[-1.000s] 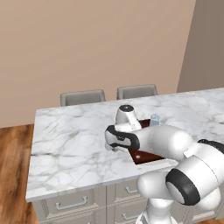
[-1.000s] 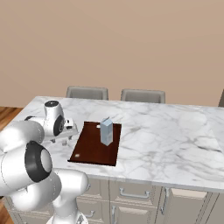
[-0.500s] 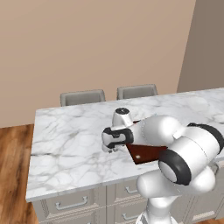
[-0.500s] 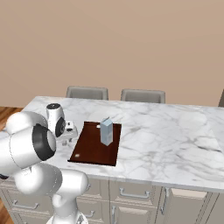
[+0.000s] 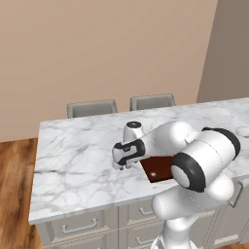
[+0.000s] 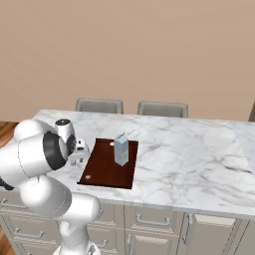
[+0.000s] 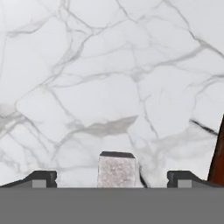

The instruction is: Take out the milk from the fridge and place it on the tray on the counter. Then take the sugar cube near the tray and place it in the tray.

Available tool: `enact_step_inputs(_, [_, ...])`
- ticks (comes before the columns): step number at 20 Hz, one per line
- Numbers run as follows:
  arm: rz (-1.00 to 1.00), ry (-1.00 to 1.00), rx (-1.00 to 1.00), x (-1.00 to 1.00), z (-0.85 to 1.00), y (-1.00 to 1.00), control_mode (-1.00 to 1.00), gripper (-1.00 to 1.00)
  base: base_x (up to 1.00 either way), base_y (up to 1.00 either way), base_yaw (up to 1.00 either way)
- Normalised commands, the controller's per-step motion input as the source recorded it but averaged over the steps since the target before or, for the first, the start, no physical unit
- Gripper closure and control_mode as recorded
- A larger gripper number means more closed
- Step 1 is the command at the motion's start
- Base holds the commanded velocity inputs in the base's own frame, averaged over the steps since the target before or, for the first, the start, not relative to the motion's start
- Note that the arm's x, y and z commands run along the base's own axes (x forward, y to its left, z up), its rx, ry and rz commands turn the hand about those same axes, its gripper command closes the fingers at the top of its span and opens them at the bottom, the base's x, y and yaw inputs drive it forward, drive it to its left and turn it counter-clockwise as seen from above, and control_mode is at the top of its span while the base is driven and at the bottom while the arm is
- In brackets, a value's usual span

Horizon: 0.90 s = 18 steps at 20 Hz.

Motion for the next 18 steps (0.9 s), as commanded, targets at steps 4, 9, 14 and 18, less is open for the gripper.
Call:
enact_step_inputs(4, [-0.01, 0.00, 0.00, 0.04, -0.11, 0.00, -1.00, -1.00, 0.00, 0.00, 0.00])
enact_step_inputs(9, [-0.01, 0.00, 0.00, 0.01, -0.15, 0.12, -1.00, 1.00, 0.00, 0.00, 0.00])
enact_step_inputs(14, [-0.01, 0.00, 0.00, 0.02, -0.13, 0.17, -1.00, 1.00, 0.00, 0.00, 0.00])
enact_step_inputs(18, [0.00, 0.00, 0.00, 0.00, -0.14, 0.03, -1.00, 1.00, 0.00, 0.00, 0.00])
